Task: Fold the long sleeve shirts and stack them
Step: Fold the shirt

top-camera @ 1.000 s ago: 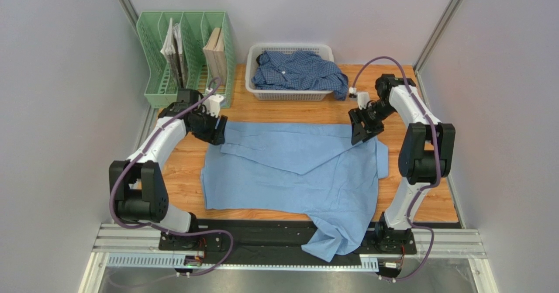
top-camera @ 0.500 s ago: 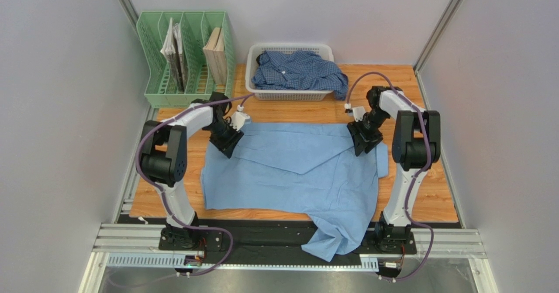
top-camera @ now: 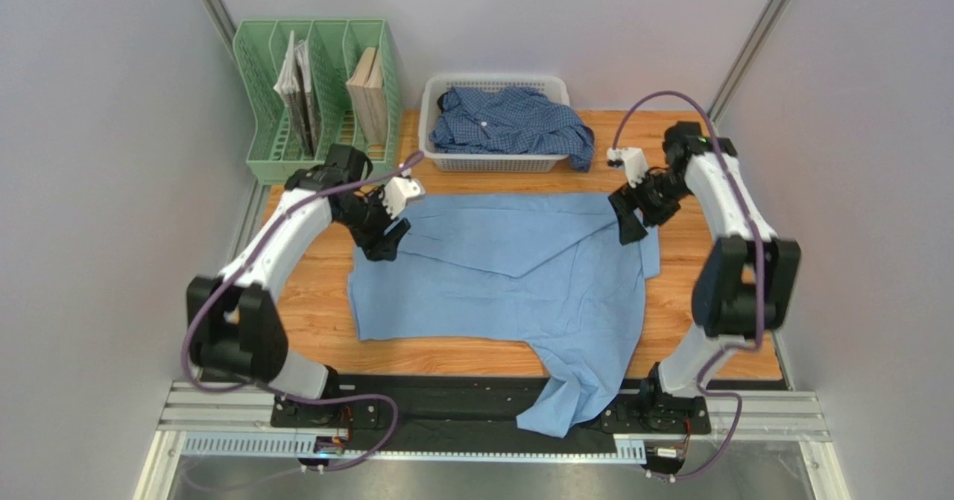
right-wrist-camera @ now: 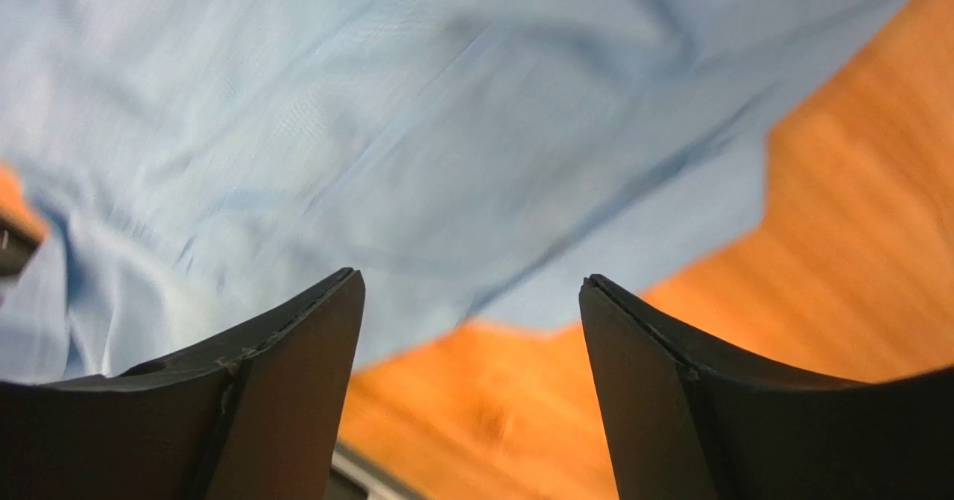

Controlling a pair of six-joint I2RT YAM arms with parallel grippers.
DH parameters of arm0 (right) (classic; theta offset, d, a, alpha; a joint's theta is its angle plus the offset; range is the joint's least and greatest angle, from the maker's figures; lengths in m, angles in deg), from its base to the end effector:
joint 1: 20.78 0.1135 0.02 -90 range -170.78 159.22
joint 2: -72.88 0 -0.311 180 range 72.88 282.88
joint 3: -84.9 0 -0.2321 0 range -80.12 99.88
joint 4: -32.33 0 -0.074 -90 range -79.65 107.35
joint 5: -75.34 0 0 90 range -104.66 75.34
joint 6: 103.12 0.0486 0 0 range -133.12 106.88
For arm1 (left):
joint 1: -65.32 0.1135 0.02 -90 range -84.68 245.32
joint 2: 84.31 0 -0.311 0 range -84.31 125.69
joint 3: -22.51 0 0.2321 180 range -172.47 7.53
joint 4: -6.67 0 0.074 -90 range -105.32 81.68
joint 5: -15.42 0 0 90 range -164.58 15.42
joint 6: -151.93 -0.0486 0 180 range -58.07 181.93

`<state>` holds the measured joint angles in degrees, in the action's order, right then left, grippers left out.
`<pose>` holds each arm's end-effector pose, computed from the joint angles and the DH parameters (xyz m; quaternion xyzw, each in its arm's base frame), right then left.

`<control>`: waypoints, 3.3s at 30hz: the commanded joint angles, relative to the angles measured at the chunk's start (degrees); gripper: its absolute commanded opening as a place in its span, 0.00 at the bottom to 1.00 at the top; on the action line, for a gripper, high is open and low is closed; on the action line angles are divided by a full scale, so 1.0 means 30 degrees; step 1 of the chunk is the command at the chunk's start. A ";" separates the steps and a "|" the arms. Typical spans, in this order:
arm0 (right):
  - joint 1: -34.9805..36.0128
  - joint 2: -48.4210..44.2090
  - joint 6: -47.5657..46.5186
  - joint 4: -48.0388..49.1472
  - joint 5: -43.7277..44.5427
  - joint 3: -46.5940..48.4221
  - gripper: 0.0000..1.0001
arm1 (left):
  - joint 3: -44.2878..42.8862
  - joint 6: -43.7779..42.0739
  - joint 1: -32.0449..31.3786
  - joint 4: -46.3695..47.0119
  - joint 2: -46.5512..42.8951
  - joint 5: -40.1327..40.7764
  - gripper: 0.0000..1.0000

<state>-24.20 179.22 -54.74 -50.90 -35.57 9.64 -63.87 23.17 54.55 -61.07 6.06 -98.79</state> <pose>0.3507 -0.0036 0.2865 -0.3292 0.9256 0.1505 0.1104 0.2818 -0.0739 0.2960 0.4346 0.8626 -0.1634 0.2007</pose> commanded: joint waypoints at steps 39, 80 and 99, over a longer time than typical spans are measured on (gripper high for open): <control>0.6588 -1.7696 -2.3539 -0.1043 0.0143 -2.0454 0.81 | 0.7040 -0.3250 -0.1833 -0.0316 -0.6099 -0.2127 0.64; 2.0768 -1.1632 -0.0865 -0.0720 0.0140 -1.3219 0.71 | 0.9677 -0.9898 0.1215 -0.1840 -0.7066 -0.0576 0.67; 2.1239 -1.1629 0.0839 0.0485 0.1783 -1.2106 0.00 | 1.1727 -1.1541 -0.0746 -0.0580 -0.6949 0.1153 0.59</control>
<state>40.14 147.64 -53.10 -49.44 -31.92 -29.40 -29.69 -7.69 54.16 -63.58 -13.98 -95.40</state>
